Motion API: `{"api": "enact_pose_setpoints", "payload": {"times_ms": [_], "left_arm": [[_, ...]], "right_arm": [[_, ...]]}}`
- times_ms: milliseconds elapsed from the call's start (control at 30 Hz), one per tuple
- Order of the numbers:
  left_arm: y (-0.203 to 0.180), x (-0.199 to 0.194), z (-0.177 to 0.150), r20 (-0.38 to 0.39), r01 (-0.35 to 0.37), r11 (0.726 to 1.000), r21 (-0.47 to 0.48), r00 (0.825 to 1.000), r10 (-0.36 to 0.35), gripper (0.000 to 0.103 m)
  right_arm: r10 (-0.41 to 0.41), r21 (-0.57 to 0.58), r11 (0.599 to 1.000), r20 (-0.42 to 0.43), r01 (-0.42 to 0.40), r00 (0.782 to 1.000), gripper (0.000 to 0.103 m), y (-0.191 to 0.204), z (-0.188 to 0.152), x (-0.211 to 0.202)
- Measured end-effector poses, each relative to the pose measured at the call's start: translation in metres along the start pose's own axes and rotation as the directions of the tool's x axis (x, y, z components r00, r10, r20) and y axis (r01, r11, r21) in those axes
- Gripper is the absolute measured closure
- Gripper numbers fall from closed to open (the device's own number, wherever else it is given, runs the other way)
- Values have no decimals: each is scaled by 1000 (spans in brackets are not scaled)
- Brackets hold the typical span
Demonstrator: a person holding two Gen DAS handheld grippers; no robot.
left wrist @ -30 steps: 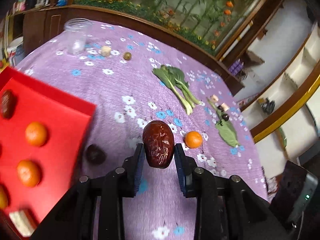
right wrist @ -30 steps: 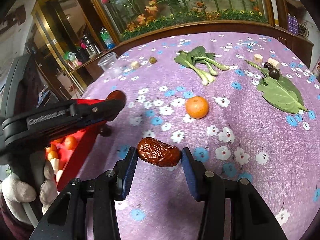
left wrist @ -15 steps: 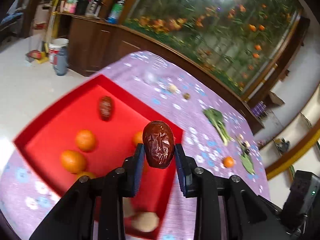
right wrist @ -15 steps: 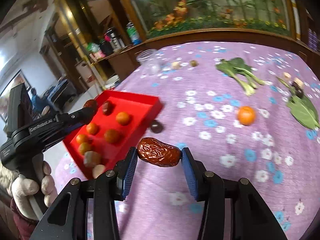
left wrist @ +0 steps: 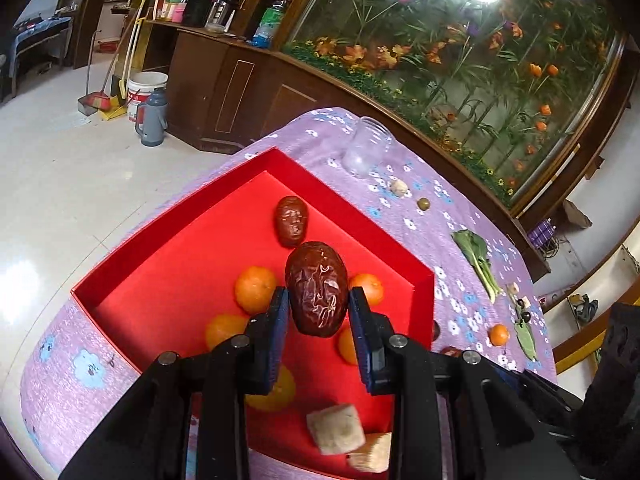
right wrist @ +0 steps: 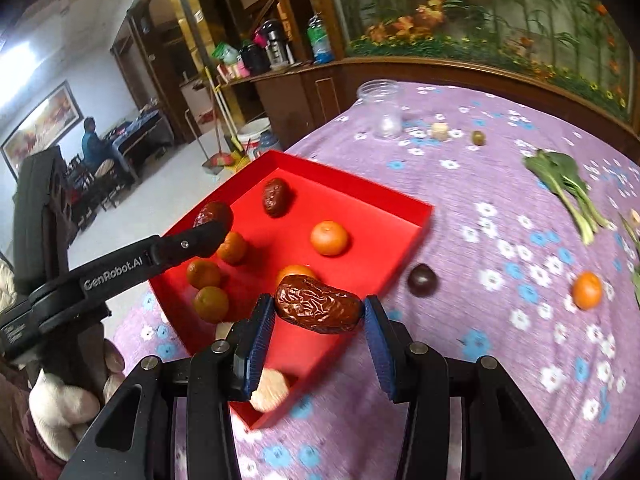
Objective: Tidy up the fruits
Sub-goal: 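Carry both dates into the red tray and open both grippers, then move both grippers back toward the last orange and dark plum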
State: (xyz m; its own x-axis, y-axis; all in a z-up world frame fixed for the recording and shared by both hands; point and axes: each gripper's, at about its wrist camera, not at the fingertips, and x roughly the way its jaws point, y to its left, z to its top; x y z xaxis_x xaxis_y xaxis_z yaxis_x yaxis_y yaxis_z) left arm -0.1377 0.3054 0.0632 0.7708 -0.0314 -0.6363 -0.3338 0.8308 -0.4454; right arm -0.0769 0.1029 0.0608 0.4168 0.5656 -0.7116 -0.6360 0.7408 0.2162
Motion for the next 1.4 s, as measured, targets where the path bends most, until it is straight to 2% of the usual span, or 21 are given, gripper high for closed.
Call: {"api": "enact_pose_setpoints", "payload": {"times_ms": [333,567,667,733,967,1100,1233,1400], "left_arm": [[20,13,1,-17,0,1000,-26,1000,0,74],[18,17,3,-18,20,999,-32,1000,-21,73],[18,17,3,-16,21,999,-36,1000,-22,68],[18,15,5,-9,19,999,-43,1000,-19,59],[16,3,9,21,5,999,-52,1000,-4,49],[6,-5,7,47,-39,999,-11,998,39,48],[-15,-19,3,108,-124,990,74,987,115,39],[-40,-31,-6,153,-178,972,152,976,155,32]], "right_arm": [[-45,-60,997,-76,40,996,53,20,4,51],[-57,-70,996,-70,52,996,52,23,6,55],[-61,-75,996,-66,56,996,52,26,6,55],[-63,-71,996,-68,58,996,52,26,5,55],[-48,-39,998,-68,46,997,43,21,3,50],[-48,-20,999,-46,47,998,40,18,1,40],[-52,17,999,-21,52,998,37,10,-3,27],[-49,78,996,-2,49,999,37,-4,-8,13]]}}
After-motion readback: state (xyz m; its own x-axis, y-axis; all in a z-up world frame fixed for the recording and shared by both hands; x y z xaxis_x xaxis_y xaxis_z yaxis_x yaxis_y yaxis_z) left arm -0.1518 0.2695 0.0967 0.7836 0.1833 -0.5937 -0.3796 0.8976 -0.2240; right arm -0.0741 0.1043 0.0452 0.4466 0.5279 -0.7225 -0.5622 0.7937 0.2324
